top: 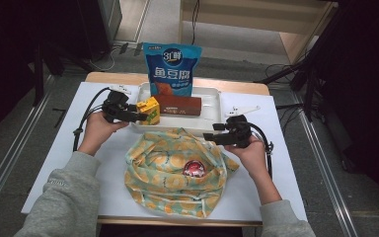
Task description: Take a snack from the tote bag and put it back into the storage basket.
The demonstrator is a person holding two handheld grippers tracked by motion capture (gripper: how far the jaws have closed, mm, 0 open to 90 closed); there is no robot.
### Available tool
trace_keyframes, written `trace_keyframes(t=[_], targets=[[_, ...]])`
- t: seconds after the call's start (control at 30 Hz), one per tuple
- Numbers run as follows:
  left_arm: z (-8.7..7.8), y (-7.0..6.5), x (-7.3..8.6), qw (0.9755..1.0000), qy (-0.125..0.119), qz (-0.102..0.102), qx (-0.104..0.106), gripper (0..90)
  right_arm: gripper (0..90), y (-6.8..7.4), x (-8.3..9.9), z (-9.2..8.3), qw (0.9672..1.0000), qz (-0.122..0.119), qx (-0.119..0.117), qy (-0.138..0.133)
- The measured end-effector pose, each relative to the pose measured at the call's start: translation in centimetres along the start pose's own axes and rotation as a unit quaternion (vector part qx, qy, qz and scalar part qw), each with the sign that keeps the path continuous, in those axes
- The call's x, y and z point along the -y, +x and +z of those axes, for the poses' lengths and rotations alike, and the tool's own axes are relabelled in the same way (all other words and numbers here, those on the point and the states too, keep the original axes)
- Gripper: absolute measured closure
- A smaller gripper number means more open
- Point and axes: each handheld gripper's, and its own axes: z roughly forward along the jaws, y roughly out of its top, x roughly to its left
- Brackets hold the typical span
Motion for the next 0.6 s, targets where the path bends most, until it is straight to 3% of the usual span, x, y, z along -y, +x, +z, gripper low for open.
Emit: trace_keyframes(t=[0.17,0.27,0.5,0.6], targets=[[-0.6,-0.2,0.5,0.9999,0.010,-0.003,-0.002,42.3,37.5,0.0,-0.2,0.1,1.0000,-0.002,-0.001,0.000],[-1.1,-0.3,0.8,1.0000,0.002,-0.007,-0.002,44.2,37.6,-0.1,-0.2,0.2,1.0000,-0.003,-0.002,-0.001],[-1.8,-0.8,1.2,0.9998,0.004,-0.019,0.003,59.6,37.6,-0.1,-0.5,0.4,1.0000,-0.003,-0.002,-0.003],[-1.9,-0.9,1.3,0.9996,0.003,-0.022,0.016,69.7,37.7,-0.1,-0.5,0.4,1.0000,-0.004,-0.003,-0.003]])
